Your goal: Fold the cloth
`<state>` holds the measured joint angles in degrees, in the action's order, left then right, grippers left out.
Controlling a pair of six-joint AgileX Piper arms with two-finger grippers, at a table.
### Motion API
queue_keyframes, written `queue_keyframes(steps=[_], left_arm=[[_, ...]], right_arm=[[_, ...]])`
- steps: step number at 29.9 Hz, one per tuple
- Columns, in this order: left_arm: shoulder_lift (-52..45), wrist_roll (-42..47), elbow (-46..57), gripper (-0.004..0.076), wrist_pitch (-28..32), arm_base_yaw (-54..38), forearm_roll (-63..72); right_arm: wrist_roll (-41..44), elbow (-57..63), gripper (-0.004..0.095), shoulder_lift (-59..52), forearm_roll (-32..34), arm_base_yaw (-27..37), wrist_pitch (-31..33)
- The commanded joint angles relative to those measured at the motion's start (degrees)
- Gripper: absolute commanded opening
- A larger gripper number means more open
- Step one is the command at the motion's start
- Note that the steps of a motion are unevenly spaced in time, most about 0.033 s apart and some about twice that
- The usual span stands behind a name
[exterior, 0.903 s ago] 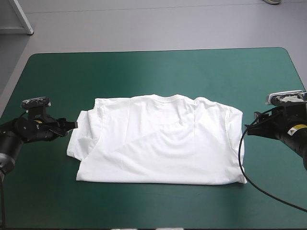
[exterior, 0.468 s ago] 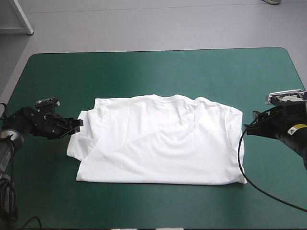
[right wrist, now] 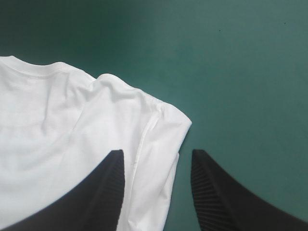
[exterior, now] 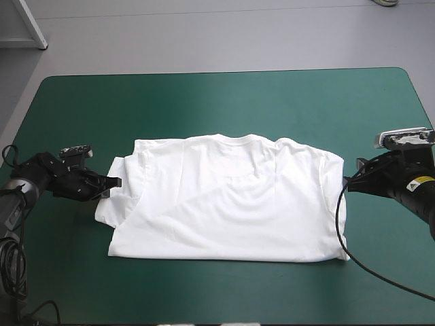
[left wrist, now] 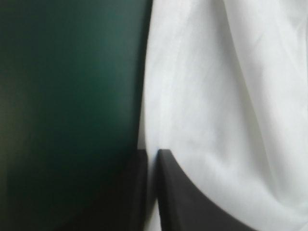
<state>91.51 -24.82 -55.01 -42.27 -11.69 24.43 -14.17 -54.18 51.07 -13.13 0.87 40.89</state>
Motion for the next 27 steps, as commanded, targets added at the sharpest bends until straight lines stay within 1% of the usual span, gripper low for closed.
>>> queue_keyframes(steps=[1, 5, 8, 12, 16, 18, 20, 27], left_arm=[[-2.1, -0.4, -1.8, 0.0019, 0.6, 0.0, 1.7], [-2.1, -0.4, -1.8, 0.0019, 0.6, 0.0, 1.9], [-2.6, -0.4, -3.1, 0.0019, -1.3, 0.0, 2.4], [-6.1, -1.3, -5.7, 0.0019, -2.5, 0.0, 4.7], [-8.4, -2.0, -9.6, 0.0019, -7.1, 0.1, 7.6], [-8.4, -3.0, -10.8, 0.0019, -10.7, 1.7, 7.7], [-8.4, -3.1, -10.7, 0.0019, -12.4, 4.2, 7.6], [-7.8, -2.3, -10.7, 0.0019, -12.8, 16.8, 6.6]], right_arm=[[-0.9, -1.9, 0.0395, -0.6, -1.5, 0.3, -3.3], [-1.2, -1.9, 0.0395, -0.6, -1.4, 0.3, -3.3], [-1.3, -1.9, 0.039, -0.6, -1.4, 0.3, -3.3], [-1.6, -1.9, 0.039, -0.6, -1.4, 0.3, -3.3], [-1.6, -1.9, 0.039, -0.6, -1.5, 0.3, -3.7], [-1.6, -1.9, 0.039, -0.6, -1.5, 0.3, -3.8], [-1.6, -1.9, 0.039, -0.6, -1.4, 0.3, -3.9], [-1.6, -2.3, 0.0391, -0.6, -1.8, 0.3, -4.0]])
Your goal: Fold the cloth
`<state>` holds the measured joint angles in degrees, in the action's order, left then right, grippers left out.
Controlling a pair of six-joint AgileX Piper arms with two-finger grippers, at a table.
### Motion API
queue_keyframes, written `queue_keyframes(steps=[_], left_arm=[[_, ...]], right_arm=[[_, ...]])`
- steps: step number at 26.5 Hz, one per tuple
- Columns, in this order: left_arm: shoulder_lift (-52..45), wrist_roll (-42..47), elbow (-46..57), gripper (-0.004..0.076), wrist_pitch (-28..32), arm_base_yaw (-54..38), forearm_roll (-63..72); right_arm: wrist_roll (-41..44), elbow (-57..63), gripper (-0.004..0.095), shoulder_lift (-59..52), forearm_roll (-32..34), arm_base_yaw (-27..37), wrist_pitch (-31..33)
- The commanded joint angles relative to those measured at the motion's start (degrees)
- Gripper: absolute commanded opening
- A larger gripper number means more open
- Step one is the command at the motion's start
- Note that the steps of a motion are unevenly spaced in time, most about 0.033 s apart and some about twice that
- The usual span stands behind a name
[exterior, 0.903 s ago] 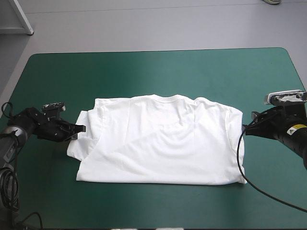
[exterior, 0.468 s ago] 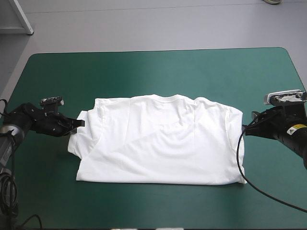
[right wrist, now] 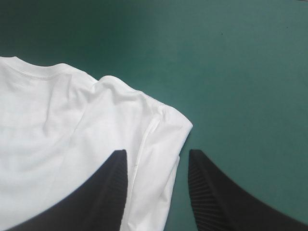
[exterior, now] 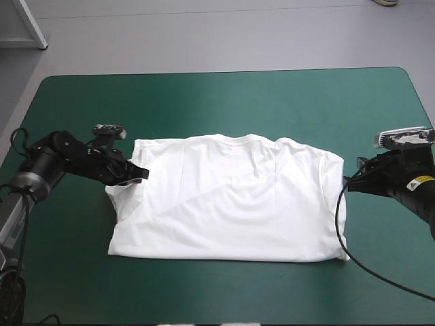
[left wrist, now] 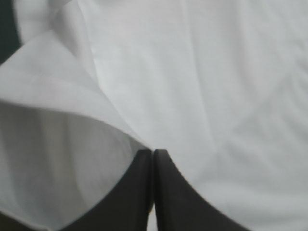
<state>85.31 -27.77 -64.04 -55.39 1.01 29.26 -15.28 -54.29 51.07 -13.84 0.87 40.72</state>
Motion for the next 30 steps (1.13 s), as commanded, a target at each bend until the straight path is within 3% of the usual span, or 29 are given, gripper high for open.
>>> queue_keyframes(steps=[1, 10, 13, 17, 19, 23, 25, 30], left_arm=[[-1.5, 0.8, -1.7, 0.0019, 0.2, 5.9, 1.8], [4.5, 1.1, -1.7, 0.0036, -1.3, 13.6, 1.7], [5.3, -0.1, -1.7, 0.0155, -1.2, 14.2, 2.0], [3.8, -1.6, -1.7, 0.0435, -2.6, 14.2, 4.7], [2.2, -1.7, -1.7, 0.0494, -3.5, 14.2, 5.7], [-4.3, -0.9, -1.7, 0.047, -4.3, 14.2, 5.7], [-11.1, 1.2, -1.7, 0.0462, -6.4, 14.2, 3.3], [-27.3, 18.9, 0.2, 0.0462, -12.5, 14.2, -21.3]], right_arm=[[-0.5, -2.2, 0.0391, -0.6, -1.2, 0.3, -3.9], [-2.7, -2.2, 0.0434, -0.6, -3.1, 0.3, -2.1], [-2.8, -2.2, 0.0507, -0.6, -3.2, 0.3, -2.1], [-2.7, -2.2, 0.0552, -0.6, -2.7, 0.3, -2.3], [-2.7, -2.3, 0.0551, -0.6, -2.7, 0.3, -2.6], [-2.5, -3.3, 0.0548, -0.6, -1.7, 0.3, -1.8], [-1.5, -4.3, 0.0519, -0.7, 0.4, 0.3, 1.8], [0.2, -4.2, 0.0485, -1.0, 0.6, 0.3, 13.6]])
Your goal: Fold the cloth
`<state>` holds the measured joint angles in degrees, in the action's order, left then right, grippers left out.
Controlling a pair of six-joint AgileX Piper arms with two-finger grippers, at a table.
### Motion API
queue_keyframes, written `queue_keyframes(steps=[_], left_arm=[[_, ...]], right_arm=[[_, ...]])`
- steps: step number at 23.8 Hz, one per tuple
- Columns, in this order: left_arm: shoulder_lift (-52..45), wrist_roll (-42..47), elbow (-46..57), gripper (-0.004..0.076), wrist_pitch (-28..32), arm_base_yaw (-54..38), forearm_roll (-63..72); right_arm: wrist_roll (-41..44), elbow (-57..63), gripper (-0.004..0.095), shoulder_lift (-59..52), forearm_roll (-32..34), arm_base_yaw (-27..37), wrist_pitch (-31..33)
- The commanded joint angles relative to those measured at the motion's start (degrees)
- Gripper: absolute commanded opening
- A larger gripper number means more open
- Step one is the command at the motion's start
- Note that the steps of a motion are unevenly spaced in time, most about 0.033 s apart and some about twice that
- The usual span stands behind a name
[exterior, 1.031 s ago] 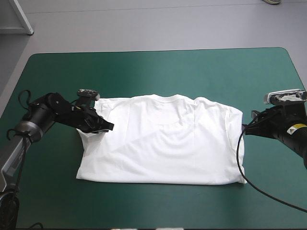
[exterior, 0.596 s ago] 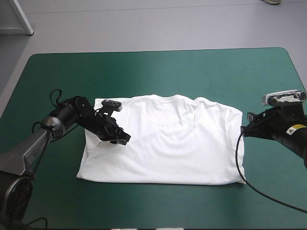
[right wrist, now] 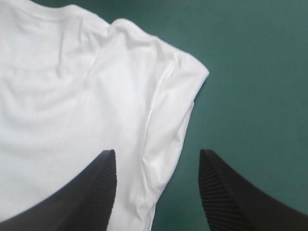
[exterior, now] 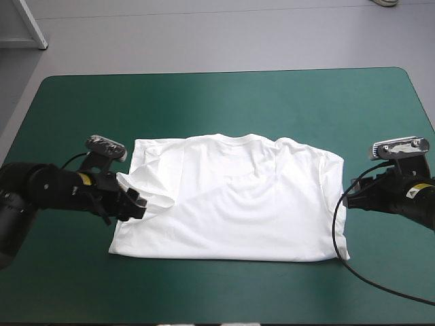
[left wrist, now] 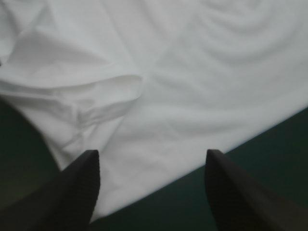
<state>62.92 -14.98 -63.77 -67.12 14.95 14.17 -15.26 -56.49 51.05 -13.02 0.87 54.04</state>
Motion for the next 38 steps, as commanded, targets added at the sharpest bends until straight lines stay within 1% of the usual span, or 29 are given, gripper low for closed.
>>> queue_keyframes(steps=[1, 4, 7, 10, 12, 16, 19, 22, 26, 30, 32, 33, 34, 35, 37, 38], left_arm=[[-8.2, 10.1, 2.3, 0.0462, 0.1, 0.2, -9.8], [-12.2, 15.7, 8.9, 0.0462, 3.1, 0.2, -11.8], [-12.2, 17.1, 16.0, 0.0457, 5.2, 0.2, -11.4], [-12.2, 19.6, 23.3, 0.0445, 10.9, 0.2, -11.4], [-11.5, 21.0, 25.5, 0.0439, 12.7, 0.2, -11.4], [-8.8, 22.2, 27.5, 0.0409, 15.4, 0.1, -12.4], [-5.7, 22.2, 27.7, 0.0384, 16.8, 0.1, -12.2], [-0.8, 22.8, 27.7, 0.0378, 17.8, 0.1, -14.6], [2.6, 25.6, 27.7, 0.0377, 17.4, 0.1, -19.6], [5.6, 25.2, 27.7, 0.0376, 20.9, 0.1, -17.7], [8.1, 23.0, 27.7, 0.0328, 21.2, 0.1, -15.2], [9.7, 21.2, 27.7, 0.0232, 20.3, 0.1, -14.2], [10.2, 20.4, 27.7, 0.0158, 19.7, 0.1, -13.9], [10.5, 19.6, 27.7, 0.0015, 19.3, 0.1, -13.9], [10.5, 19.2, 27.7, 0.0019, 19.4, 0.1, -13.7], [10.5, 19.2, 27.7, 0.0019, 19.6, 0.1, -13.7]], right_arm=[[0.3, -0.8, 0.0486, -1.9, -0.2, 0.3, 0.2], [0.3, 3.5, 0.0486, -4.1, -0.2, 0.3, -0.5], [0.3, 7.9, 0.0485, -5.8, -0.5, 0.3, -1.3], [0.3, 11.5, 0.0485, -7.3, -1.3, 0.3, -2.4], [0.3, 12.0, 0.0485, -7.4, -2.3, 0.3, -3.5], [-0.2, 12.0, 0.0485, -7.5, -3.9, 0.3, -3.8], [-0.4, 12.0, 0.0485, -7.5, -3.9, 0.3, -3.8], [-0.6, 12.0, 0.047, -7.5, -3.8, 0.3, -3.6], [-0.6, 12.0, 0.0441, -7.5, -3.6, 0.3, -3.3], [-0.6, 12.0, 0.0439, -7.5, -3.6, 0.3, -3.3], [-0.6, 12.0, 0.0441, -7.5, -3.4, 0.3, -3.1], [-0.6, 12.0, 0.0441, -7.5, -3.4, 0.3, -2.4], [-0.6, 12.0, 0.0441, -7.5, -3.4, 0.3, -2.0], [-0.6, 12.1, 0.0441, -7.5, -3.6, 0.3, 0.1], [-0.6, 13.5, 0.0441, -7.3, -3.8, 0.3, 2.7], [-0.6, 14.2, 0.0441, -7.3, -3.7, 0.3, 2.8]])
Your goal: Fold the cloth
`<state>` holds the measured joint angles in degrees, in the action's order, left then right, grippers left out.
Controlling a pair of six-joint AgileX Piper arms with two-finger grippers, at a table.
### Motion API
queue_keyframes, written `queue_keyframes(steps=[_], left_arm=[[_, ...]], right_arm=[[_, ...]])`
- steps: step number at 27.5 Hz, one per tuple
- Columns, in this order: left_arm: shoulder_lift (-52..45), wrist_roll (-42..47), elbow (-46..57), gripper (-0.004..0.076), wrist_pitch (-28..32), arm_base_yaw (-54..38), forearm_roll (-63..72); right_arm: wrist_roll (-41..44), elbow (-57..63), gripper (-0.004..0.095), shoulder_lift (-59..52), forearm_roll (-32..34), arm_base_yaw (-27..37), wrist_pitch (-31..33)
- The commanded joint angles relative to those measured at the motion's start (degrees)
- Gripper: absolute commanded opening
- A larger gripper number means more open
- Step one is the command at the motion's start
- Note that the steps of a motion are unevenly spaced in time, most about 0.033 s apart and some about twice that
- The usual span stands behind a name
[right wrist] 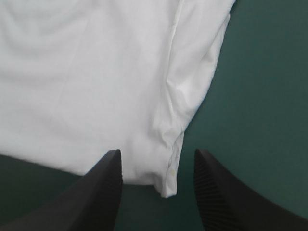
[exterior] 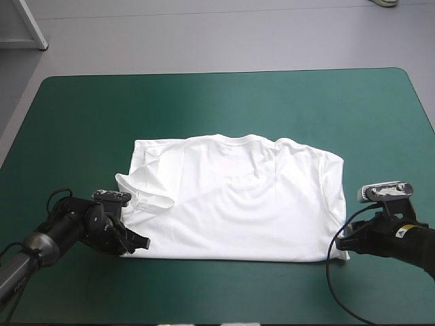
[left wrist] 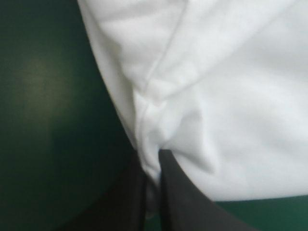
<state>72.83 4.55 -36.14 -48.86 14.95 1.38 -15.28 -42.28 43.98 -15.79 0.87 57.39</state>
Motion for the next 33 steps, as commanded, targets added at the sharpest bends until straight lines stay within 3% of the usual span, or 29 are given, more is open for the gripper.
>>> queue_keyframes(steps=[1, 7, 12, 21, 26, 29, 33], left_arm=[[0.6, -0.3, 0.1, 0.0019, 1.3, 0.1, -0.8], [0.6, -0.7, 0.1, 0.0019, 1.3, 0.1, -0.8], [0.6, -0.7, 0.1, 0.0019, 1.3, 0.1, -0.8], [0.6, -0.7, 0.1, 0.0019, 1.2, 0.1, -0.8], [0.5, -0.9, 0.1, 0.0019, 1.1, 0.1, -1.4], [-0.2, -1.1, 0.1, 0.0019, 1.1, 0.1, -1.4], [-3.7, -1.1, -0.1, 0.0019, 0.6, 0.1, -1.4]], right_arm=[[-1.9, 2.5, 0.0441, 0.1, -0.8, 0.3, -0.7], [-3.6, 8.6, 0.0441, 4.3, -6.6, 0.3, -5.3], [-3.6, 8.6, 0.0438, 9.3, -6.5, 0.3, -6.4], [-4.8, 8.6, 0.0198, 17.8, -4.5, 0.3, -4.6], [-2.7, 8.6, -0.0015, 17.3, -0.7, 0.1, -2.8], [0.1, 8.6, -0.0011, 15.2, 2.4, 0.1, -4.1], [-0.1, 8.6, -0.0011, 11.3, 1.6, 0.1, -5.0]])
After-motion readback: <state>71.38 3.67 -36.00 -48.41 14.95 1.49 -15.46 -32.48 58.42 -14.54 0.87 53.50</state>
